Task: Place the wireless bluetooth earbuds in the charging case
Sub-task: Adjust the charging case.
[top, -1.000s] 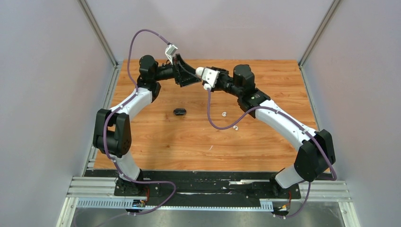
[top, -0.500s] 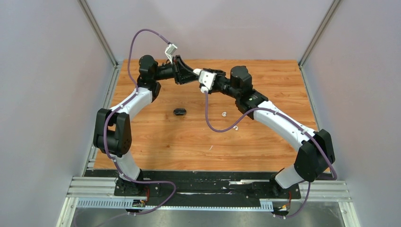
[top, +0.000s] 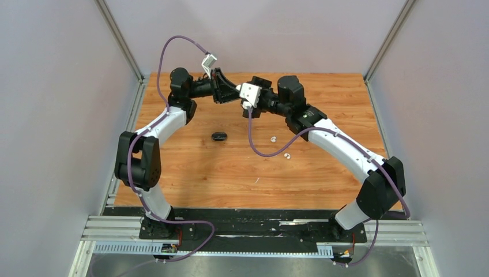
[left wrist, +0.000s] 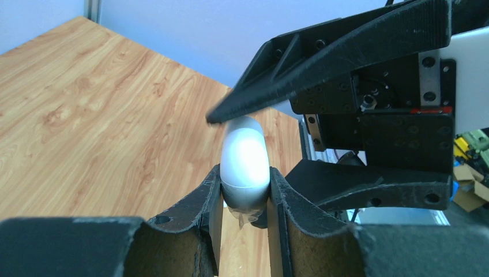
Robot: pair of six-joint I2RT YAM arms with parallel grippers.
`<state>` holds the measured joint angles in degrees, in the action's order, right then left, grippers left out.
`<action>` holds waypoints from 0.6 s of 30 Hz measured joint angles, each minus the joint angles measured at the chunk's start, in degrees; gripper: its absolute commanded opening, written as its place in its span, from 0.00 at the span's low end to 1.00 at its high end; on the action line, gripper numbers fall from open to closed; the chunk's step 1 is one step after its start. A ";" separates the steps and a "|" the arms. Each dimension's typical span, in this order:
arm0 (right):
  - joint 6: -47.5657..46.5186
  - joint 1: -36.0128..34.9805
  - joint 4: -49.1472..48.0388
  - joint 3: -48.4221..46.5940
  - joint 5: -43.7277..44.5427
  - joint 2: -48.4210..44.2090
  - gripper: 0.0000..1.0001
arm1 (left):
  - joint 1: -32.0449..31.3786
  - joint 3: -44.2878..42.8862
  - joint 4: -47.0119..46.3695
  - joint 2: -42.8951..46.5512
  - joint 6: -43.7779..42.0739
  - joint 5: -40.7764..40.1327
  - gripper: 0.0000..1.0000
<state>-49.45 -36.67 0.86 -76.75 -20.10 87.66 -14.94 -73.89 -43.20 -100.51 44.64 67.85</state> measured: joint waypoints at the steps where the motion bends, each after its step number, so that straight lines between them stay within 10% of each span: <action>1: 0.61 0.04 2.43 -1.38 -0.85 0.33 0.82 | -0.04 0.00 -0.20 -0.09 -0.11 0.28 0.00; 18: 27.43 13.90 38.82 -31.01 -31.19 15.85 0.80 | -0.42 3.10 -1.81 -0.24 -11.23 9.25 0.00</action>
<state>-22.02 -22.76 39.68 -107.77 -51.29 103.50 -15.35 -70.78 -45.01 -100.75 33.41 77.10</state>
